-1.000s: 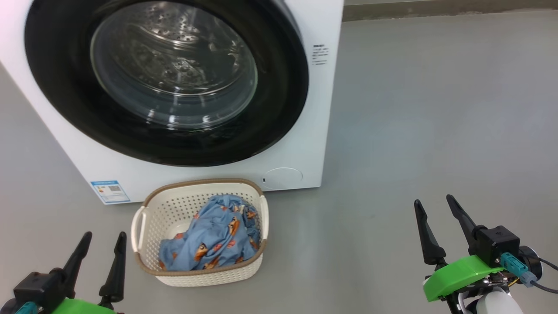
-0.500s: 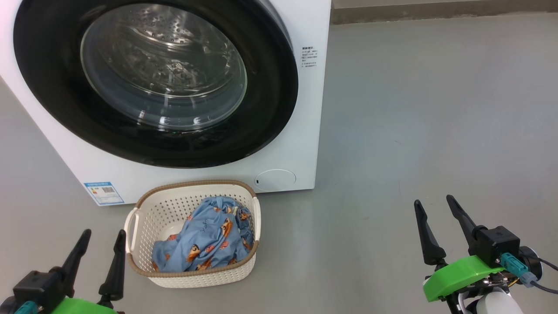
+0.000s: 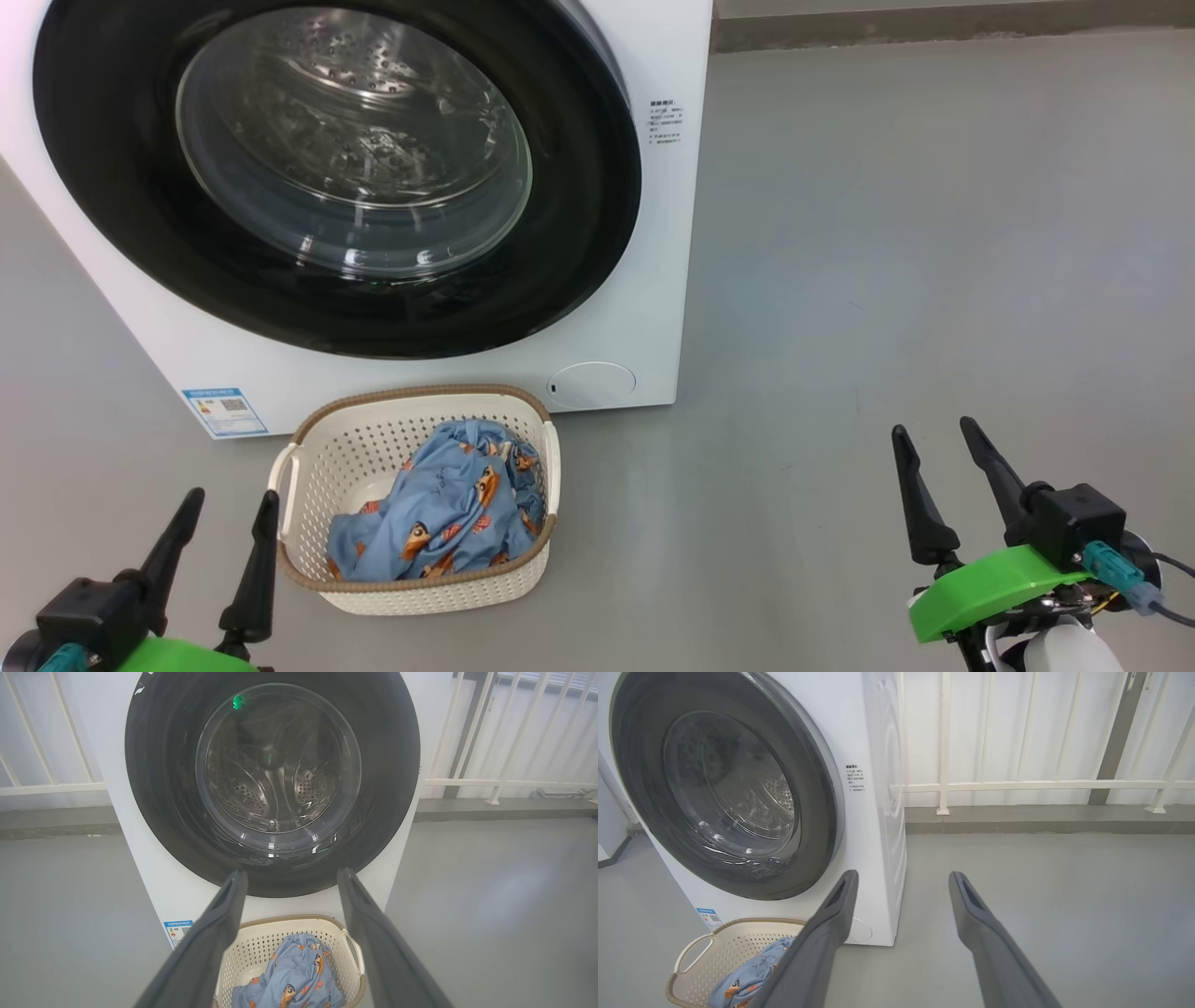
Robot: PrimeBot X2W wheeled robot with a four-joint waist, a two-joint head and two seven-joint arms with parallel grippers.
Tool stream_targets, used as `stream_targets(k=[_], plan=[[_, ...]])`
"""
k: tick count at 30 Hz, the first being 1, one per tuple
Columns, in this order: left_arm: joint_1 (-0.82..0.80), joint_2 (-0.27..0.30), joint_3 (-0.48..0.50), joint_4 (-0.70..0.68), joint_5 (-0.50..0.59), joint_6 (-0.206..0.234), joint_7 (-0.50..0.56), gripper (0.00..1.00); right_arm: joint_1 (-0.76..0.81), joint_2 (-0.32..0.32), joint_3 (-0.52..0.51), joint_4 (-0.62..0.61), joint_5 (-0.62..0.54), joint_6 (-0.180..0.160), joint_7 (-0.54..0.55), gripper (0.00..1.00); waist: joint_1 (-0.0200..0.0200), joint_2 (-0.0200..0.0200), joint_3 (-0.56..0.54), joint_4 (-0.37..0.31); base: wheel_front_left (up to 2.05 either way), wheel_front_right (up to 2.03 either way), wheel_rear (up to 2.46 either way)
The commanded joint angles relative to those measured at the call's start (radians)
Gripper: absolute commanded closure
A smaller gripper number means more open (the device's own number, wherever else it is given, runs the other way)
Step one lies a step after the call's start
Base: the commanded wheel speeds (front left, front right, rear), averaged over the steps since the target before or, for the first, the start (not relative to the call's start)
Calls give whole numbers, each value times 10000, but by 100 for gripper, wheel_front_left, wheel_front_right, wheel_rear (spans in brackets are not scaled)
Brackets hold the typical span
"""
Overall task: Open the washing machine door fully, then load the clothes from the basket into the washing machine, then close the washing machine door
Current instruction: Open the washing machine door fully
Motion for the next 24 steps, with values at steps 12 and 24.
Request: stream_targets(k=[12, 24], plan=[[-245, 269, 269, -547, 108, -27, -92, 0, -1286, -28, 84, -537, 1354, 16, -120, 0, 0, -1, 343, 124, 0, 0, 0], [-669, 572, 95, -700, -212, -27, -92, 0, -3252, -28, -526, -327, 3713, 16, -120, 0, 0, -1, 1006, 444, 0, 0, 0]])
